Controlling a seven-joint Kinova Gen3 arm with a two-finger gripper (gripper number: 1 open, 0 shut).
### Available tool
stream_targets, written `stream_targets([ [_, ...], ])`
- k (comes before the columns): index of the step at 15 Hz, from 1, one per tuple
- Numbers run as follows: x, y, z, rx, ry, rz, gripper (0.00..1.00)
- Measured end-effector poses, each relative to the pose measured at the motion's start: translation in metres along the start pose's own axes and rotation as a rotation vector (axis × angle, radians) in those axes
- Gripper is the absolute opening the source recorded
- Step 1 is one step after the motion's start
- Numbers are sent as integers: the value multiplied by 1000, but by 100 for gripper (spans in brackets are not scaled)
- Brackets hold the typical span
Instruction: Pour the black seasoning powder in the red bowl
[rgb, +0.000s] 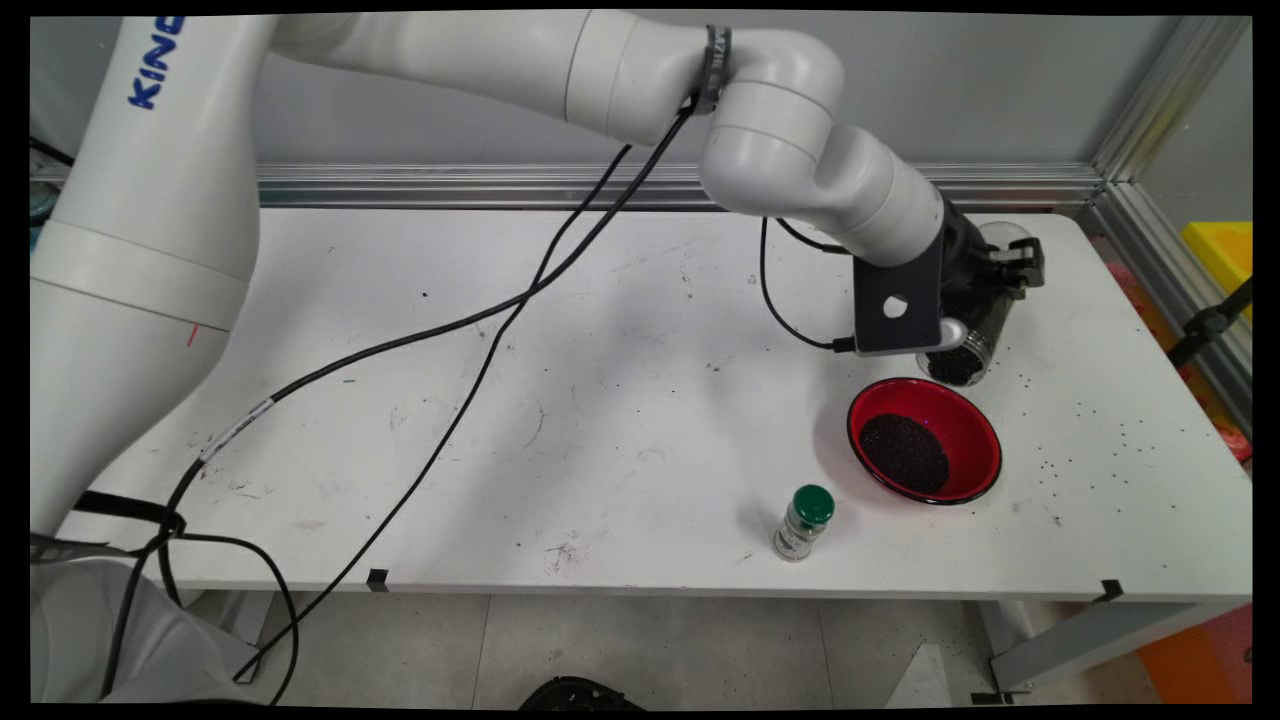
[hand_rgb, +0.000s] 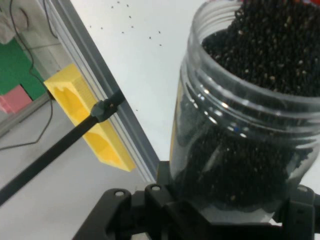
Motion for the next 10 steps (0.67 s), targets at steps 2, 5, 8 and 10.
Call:
stream_targets([
  [2,-3,0,-4,-10,9,-52,0],
  [5,-8,1,-10,-27,35,-131,0],
  [8,-13,2,-16,-43,61,-214,0],
  [10,-17,2,-20,-56,80,-281,0],
])
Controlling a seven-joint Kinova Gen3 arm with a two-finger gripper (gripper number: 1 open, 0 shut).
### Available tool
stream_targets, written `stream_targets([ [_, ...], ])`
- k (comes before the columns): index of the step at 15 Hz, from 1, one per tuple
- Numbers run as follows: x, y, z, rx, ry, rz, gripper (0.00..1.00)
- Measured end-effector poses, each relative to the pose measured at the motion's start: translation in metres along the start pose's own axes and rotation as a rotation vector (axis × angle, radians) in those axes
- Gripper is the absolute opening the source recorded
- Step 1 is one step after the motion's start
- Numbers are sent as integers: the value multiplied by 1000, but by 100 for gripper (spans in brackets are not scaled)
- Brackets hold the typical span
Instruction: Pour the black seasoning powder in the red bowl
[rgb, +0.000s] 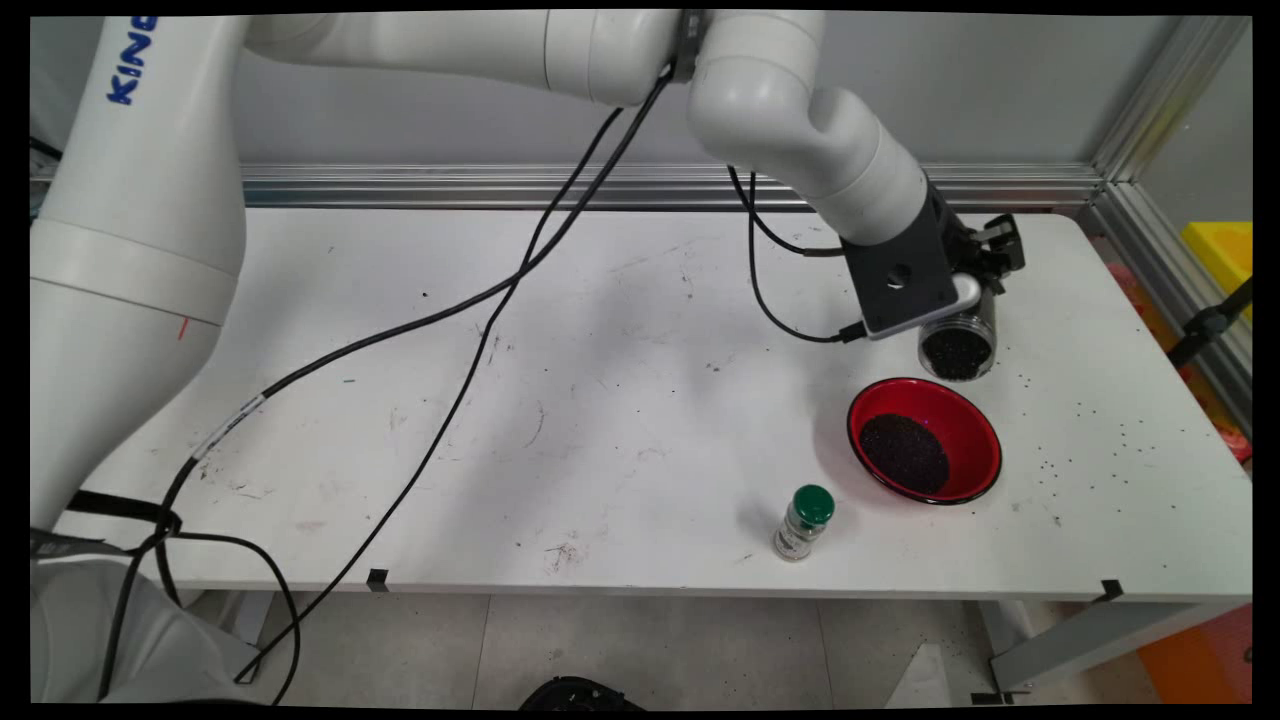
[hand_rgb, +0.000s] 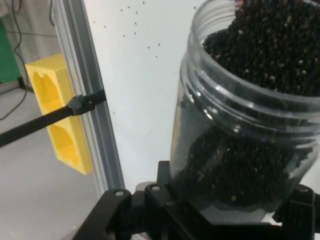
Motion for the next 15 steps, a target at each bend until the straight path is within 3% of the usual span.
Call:
stream_targets([
  [7,-16,-3,-11,-26,35,-204,0],
  [15,-38,-8,-19,-30,72,-556,0],
])
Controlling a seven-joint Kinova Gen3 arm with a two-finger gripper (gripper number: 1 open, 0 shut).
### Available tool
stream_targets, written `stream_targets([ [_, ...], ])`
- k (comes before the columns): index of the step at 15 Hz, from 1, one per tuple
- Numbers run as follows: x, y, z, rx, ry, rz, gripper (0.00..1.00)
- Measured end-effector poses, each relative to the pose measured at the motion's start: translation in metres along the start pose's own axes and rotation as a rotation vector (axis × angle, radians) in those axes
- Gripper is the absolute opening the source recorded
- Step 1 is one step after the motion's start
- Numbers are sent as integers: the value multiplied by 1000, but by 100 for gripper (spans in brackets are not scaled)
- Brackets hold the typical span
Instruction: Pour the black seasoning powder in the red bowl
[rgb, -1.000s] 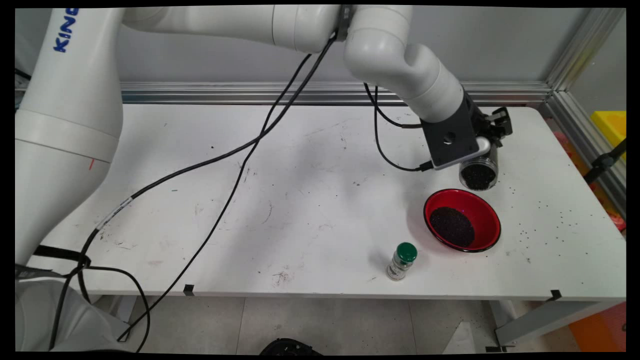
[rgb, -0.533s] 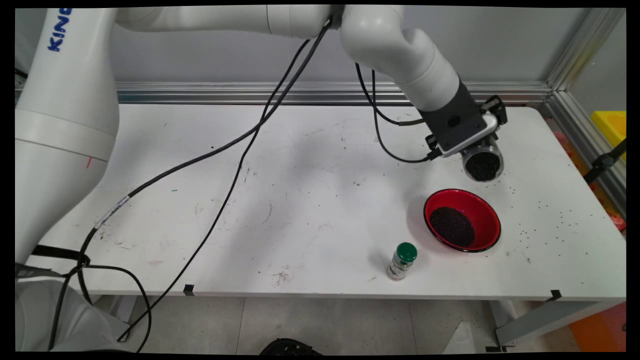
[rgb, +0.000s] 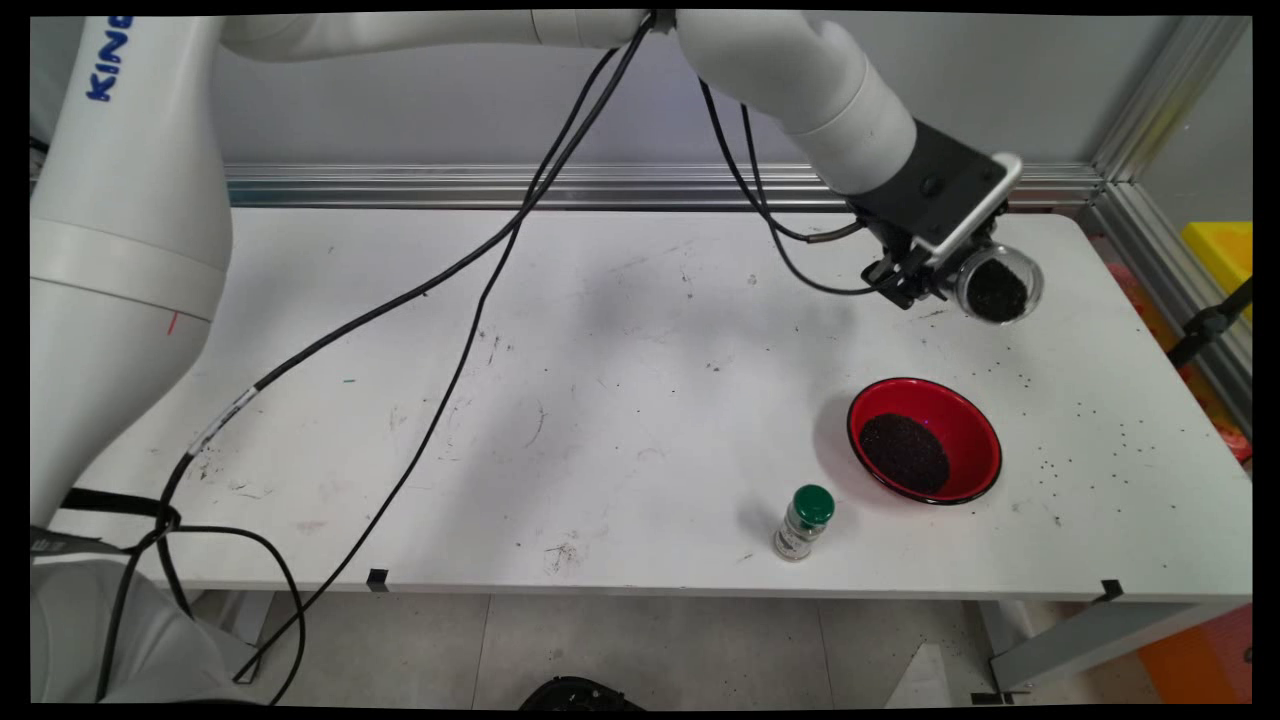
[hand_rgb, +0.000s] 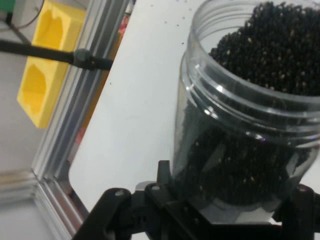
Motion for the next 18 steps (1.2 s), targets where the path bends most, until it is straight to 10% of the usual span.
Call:
stream_targets([
  [18,-43,-4,26,41,76,-841,0],
])
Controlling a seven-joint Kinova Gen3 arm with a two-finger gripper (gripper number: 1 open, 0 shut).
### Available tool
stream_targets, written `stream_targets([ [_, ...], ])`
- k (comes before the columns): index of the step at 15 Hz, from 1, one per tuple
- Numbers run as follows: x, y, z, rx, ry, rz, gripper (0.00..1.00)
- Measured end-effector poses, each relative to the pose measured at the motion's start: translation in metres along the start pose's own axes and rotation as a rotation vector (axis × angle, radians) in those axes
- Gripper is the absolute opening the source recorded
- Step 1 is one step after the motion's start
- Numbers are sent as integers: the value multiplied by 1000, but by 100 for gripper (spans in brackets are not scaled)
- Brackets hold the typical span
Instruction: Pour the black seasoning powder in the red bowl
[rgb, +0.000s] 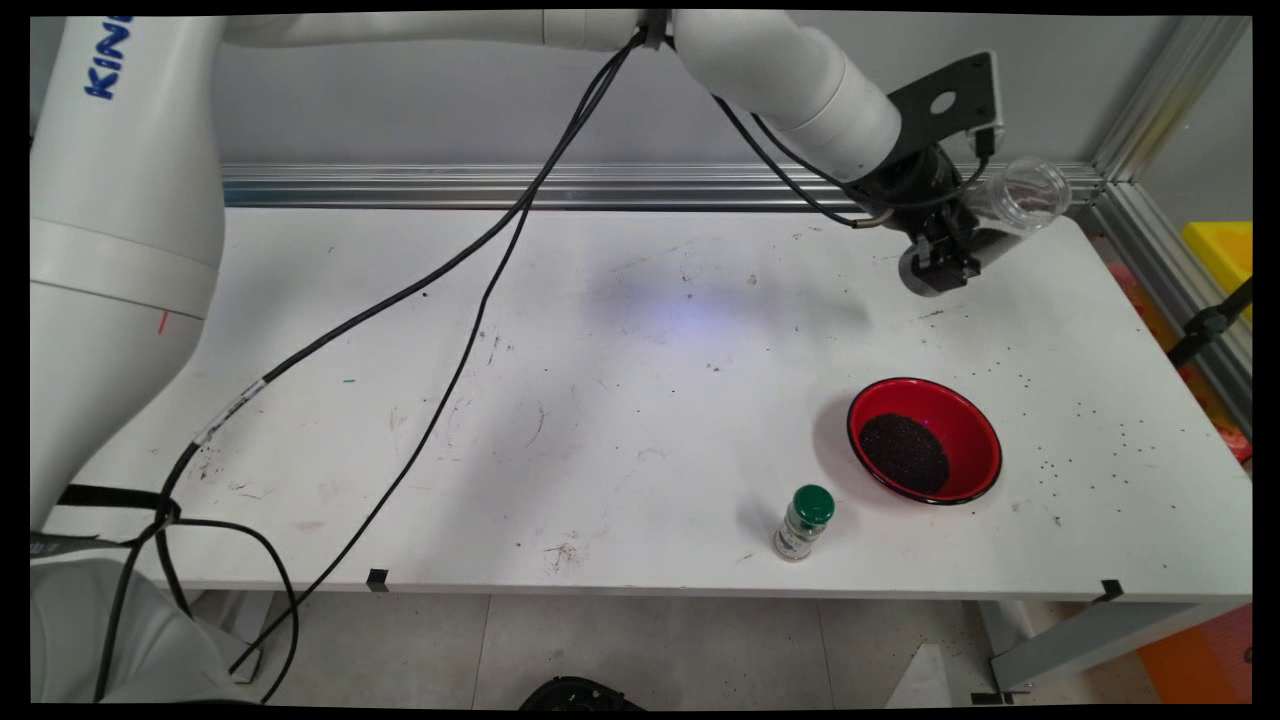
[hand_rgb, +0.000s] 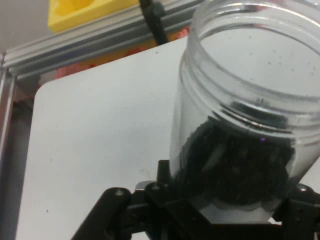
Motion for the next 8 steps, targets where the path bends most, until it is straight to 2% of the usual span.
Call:
stream_targets([
  [8,-25,-3,18,26,39,-247,0],
])
